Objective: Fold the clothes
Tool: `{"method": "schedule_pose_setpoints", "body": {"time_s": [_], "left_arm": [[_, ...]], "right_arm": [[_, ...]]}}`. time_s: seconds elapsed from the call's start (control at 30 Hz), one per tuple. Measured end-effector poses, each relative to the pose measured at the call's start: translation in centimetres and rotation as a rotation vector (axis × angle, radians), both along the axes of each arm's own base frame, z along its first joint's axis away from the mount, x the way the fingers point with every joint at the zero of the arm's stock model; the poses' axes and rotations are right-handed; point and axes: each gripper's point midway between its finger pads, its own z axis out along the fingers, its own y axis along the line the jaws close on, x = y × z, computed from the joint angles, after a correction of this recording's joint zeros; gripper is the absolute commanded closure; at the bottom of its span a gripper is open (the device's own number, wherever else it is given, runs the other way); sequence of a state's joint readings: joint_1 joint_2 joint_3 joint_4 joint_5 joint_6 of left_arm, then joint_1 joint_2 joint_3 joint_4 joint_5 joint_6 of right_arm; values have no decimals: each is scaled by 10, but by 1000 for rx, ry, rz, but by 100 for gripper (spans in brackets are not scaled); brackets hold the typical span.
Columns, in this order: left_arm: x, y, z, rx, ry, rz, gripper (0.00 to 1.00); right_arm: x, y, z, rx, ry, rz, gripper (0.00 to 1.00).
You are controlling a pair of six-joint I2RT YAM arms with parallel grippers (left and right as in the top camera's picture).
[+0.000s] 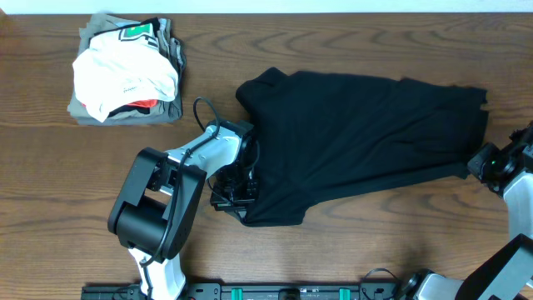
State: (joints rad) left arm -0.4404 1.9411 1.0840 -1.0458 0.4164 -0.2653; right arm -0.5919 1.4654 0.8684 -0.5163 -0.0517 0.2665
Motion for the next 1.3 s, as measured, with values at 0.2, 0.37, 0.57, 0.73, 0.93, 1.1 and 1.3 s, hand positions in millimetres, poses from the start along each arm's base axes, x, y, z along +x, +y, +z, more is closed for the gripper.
{"method": "schedule_pose_setpoints", "body": {"time_s": [0.2, 0.37, 0.57, 0.73, 0.93, 1.1, 1.3], "left_arm": [[-2, 1, 2, 3, 8, 0, 91], [1, -1, 15, -17, -34, -3, 87], [16, -7, 39, -78, -164, -3, 86], [23, -11, 45, -101, -213, -3, 85], [28, -13, 44, -108, -234, -4, 86], [32, -14, 43, -114, -250, -4, 86], [33, -15, 43, -119, -257, -8, 85]], "right_arm": [[-11, 8, -6, 32, 52, 4, 99], [-34, 21, -15, 99, 143, -13, 99], [-67, 46, -23, 214, 276, -19, 99], [-79, 66, -23, 306, 319, 8, 99], [-87, 61, -24, 274, 356, -20, 99], [-100, 37, -24, 161, 414, -181, 99], [-106, 22, -22, 92, 427, -283, 85]]}}
